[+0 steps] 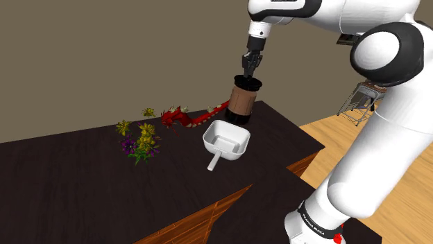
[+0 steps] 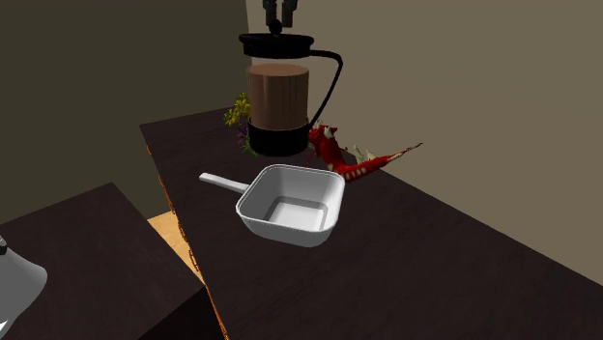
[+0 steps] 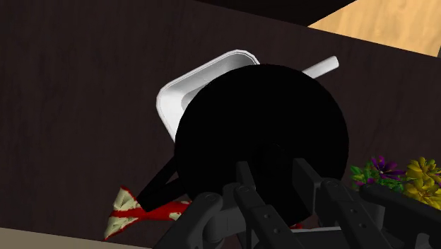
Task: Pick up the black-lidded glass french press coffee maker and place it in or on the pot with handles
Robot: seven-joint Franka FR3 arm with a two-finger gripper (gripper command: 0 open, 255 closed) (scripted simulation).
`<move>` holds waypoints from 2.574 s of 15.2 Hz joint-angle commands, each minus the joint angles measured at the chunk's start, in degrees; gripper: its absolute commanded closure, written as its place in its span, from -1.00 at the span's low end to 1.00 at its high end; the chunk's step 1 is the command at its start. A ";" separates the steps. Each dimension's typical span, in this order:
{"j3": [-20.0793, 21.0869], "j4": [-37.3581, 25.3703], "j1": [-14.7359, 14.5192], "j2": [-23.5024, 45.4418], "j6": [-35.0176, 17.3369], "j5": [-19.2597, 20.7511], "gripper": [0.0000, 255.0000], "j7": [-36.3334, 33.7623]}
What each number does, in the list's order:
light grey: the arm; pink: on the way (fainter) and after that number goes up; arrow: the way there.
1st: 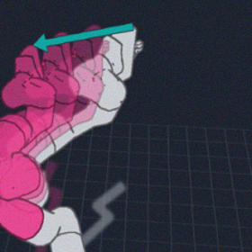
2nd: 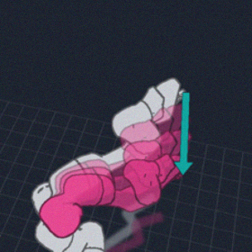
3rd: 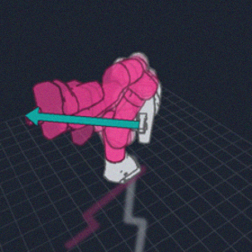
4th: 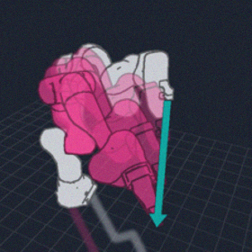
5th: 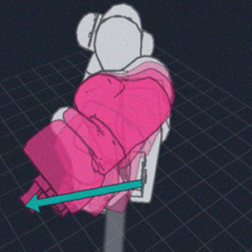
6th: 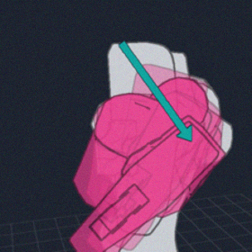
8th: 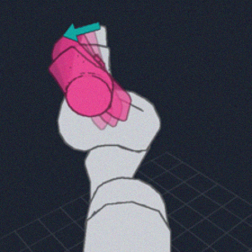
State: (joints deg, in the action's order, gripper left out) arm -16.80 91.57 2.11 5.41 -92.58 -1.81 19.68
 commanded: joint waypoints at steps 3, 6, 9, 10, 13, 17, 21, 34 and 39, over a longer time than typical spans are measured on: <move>2.34 0.63 -2.93 -2.57 1.58 0.50 1.00 -5.42; 4.27 -0.27 -5.08 -3.52 3.33 0.52 1.00 -9.55; 4.32 2.57 -5.11 -3.94 0.90 0.60 1.00 -9.58; 4.33 3.48 -5.12 -4.05 0.10 0.63 1.00 -9.58; 4.35 6.09 -5.14 -4.29 -2.28 0.67 1.00 -9.59; 4.37 9.32 -5.16 -4.41 -5.39 0.69 1.00 -9.56; 4.38 12.30 -5.16 -4.33 -8.45 0.66 1.00 -9.51; 4.36 20.40 -5.11 -2.66 -18.17 0.23 1.00 -9.08; 4.36 22.92 -5.07 -1.48 -21.83 -0.09 1.00 -8.81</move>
State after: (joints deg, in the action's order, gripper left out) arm -12.42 113.94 -3.00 3.88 -113.57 -1.86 10.76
